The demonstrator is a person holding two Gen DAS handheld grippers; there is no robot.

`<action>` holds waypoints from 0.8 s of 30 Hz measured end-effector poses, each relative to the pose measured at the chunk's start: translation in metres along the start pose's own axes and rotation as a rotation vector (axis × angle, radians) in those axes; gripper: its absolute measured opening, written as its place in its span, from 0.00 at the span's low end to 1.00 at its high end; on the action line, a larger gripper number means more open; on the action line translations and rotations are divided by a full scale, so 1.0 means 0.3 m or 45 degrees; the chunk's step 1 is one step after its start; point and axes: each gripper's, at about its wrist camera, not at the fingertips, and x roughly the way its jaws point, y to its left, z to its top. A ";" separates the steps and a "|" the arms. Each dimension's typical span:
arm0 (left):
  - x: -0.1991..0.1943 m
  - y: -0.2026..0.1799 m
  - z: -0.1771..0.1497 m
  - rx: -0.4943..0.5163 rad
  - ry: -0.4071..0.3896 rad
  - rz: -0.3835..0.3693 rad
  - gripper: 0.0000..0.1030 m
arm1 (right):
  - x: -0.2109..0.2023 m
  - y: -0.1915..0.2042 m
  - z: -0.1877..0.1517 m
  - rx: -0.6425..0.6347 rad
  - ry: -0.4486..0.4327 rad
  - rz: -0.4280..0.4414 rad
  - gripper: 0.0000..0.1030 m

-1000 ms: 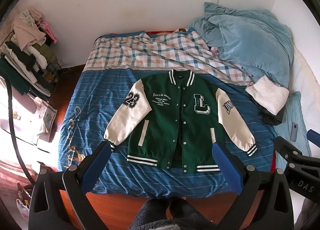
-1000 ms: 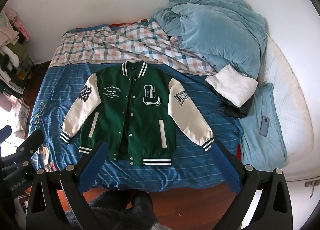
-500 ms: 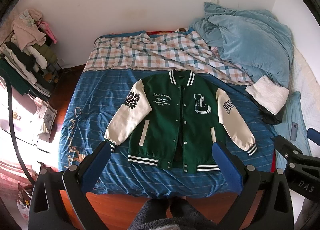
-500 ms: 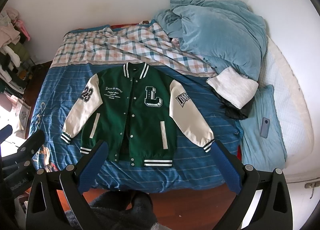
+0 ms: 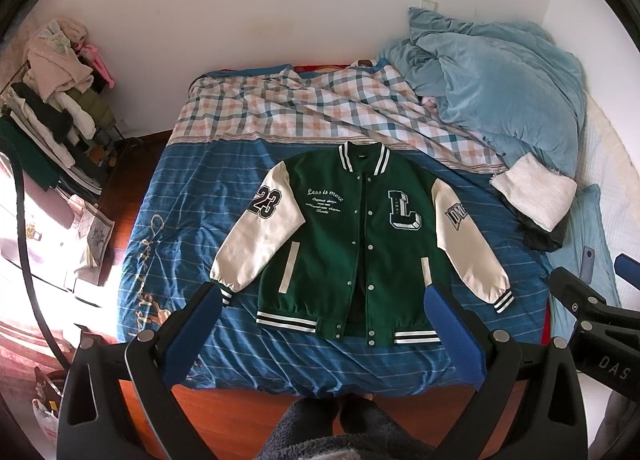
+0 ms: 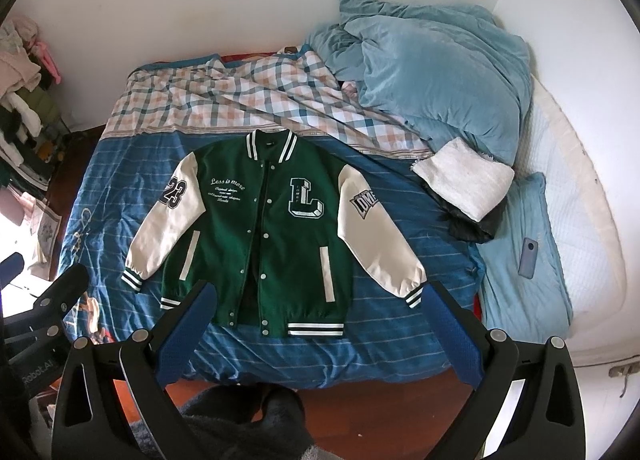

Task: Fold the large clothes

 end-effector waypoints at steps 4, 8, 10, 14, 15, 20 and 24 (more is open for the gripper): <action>0.000 0.000 -0.004 0.000 0.000 -0.001 1.00 | -0.002 0.007 0.005 0.004 -0.001 0.002 1.00; -0.006 0.004 -0.003 -0.002 0.004 -0.007 1.00 | 0.004 0.002 -0.023 0.005 -0.003 0.000 1.00; -0.021 0.010 0.020 -0.002 0.004 -0.011 1.00 | 0.005 0.004 -0.027 0.003 -0.003 -0.001 1.00; -0.029 0.011 0.026 -0.005 -0.002 -0.012 1.00 | -0.017 0.011 0.005 0.004 -0.010 0.000 1.00; -0.033 0.011 0.033 -0.006 -0.003 -0.013 1.00 | -0.018 0.012 0.005 0.005 -0.010 -0.001 1.00; -0.044 0.007 0.046 -0.009 -0.005 -0.016 1.00 | -0.029 0.014 0.008 0.006 -0.013 0.000 1.00; -0.040 0.006 0.037 -0.006 -0.007 -0.016 1.00 | -0.037 0.014 0.014 0.008 -0.014 -0.002 1.00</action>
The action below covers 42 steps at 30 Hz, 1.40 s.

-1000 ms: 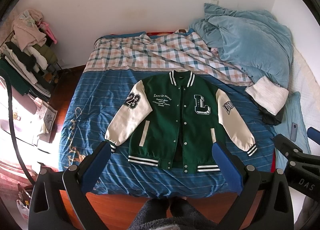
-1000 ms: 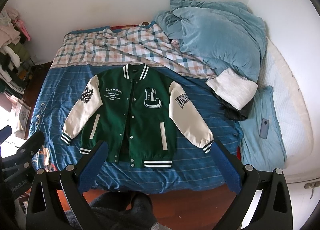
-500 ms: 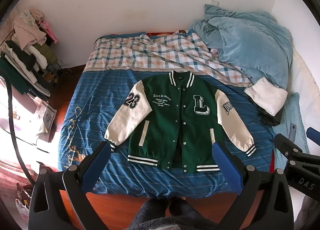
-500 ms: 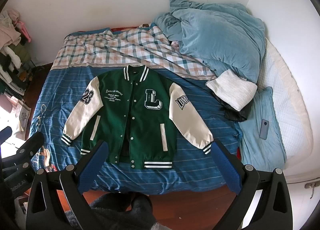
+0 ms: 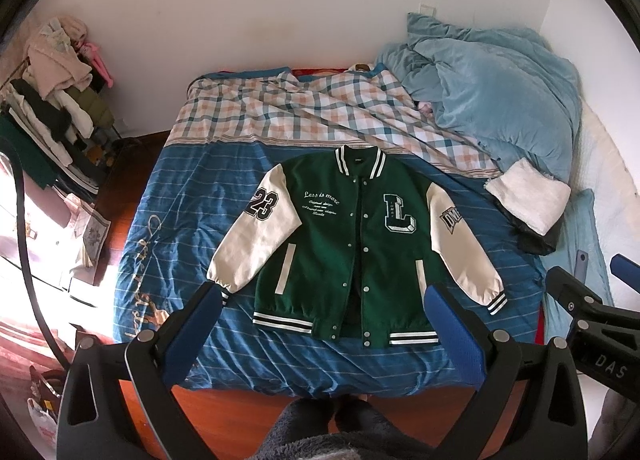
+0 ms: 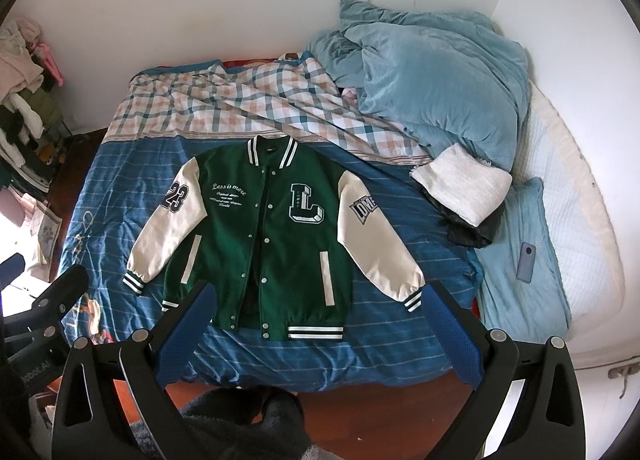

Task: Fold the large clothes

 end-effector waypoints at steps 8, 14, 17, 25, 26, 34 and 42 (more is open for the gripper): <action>0.070 -0.039 0.073 0.051 -0.060 0.032 1.00 | 0.024 -0.055 0.052 0.143 -0.020 0.092 1.00; 0.313 -0.092 0.106 0.120 -0.177 0.190 1.00 | 0.296 -0.267 0.016 0.503 0.013 0.100 0.99; 0.491 -0.120 0.117 0.110 -0.129 0.219 1.00 | 0.495 -0.400 -0.043 0.667 0.089 0.107 0.71; 1.041 -0.165 0.060 0.050 0.105 0.398 1.00 | 1.266 -0.821 -0.355 1.295 0.237 0.160 0.68; 1.108 -0.165 0.042 0.045 0.133 0.425 1.00 | 1.346 -0.854 -0.427 1.353 0.242 0.168 0.69; 1.553 -0.115 -0.088 -0.025 0.354 0.548 1.00 | 2.034 -1.117 -0.826 1.853 0.268 0.182 0.74; 1.820 -0.009 -0.085 -0.083 0.352 0.628 1.00 | 2.248 -1.078 -0.919 2.084 -0.047 0.060 0.21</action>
